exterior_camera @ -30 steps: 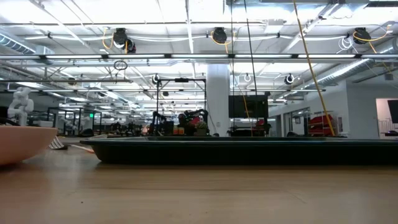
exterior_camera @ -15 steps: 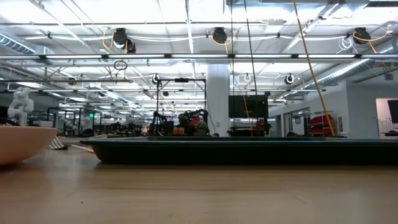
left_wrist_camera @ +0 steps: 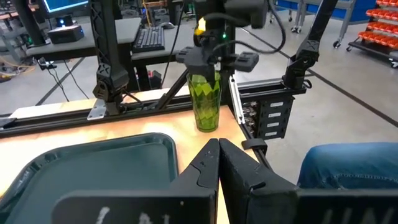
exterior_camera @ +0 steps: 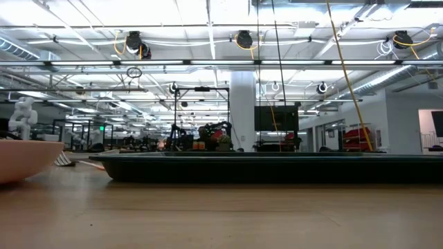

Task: Pick and place plate/cup/fork/spoon on tray
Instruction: Put the cup on the green tray

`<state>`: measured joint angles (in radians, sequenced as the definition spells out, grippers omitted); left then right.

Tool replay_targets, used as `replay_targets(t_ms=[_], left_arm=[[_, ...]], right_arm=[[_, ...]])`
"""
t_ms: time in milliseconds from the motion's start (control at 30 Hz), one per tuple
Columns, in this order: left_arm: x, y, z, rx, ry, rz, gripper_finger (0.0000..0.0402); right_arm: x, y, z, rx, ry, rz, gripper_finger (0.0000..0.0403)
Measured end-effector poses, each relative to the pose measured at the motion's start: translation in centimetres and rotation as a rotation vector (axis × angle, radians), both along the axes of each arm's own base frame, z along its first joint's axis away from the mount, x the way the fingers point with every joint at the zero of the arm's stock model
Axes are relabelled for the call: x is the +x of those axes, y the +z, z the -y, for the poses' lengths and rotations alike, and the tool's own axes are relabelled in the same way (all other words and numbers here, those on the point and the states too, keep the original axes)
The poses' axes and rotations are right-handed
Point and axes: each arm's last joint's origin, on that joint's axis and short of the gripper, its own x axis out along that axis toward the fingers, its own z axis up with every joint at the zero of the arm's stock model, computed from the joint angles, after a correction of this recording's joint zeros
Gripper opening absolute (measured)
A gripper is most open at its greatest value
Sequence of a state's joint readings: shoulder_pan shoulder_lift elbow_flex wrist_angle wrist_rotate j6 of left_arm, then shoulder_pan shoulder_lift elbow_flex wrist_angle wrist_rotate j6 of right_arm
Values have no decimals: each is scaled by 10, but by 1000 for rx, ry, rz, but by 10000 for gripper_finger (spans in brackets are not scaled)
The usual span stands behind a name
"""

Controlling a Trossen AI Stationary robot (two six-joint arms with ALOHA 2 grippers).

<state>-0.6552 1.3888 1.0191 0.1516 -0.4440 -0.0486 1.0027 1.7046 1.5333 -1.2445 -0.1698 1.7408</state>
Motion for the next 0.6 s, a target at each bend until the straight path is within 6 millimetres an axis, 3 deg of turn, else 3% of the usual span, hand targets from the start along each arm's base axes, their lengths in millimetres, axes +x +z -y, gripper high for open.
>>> replay_targets(t_ms=[200, 433, 600], left_arm=[[0, 0, 0, 25, -5, 6, 12], [-1, 2, -1, 95, -20, 26, 12], [-5, 14, -12, 86, -12, 54, 12]], right_arm=[[-2, -9, 2, -18, 4, -26, 106], [4, -9, 6, -10, 97, -11, 11], [16, -8, 15, -12, 147, 22, 11]])
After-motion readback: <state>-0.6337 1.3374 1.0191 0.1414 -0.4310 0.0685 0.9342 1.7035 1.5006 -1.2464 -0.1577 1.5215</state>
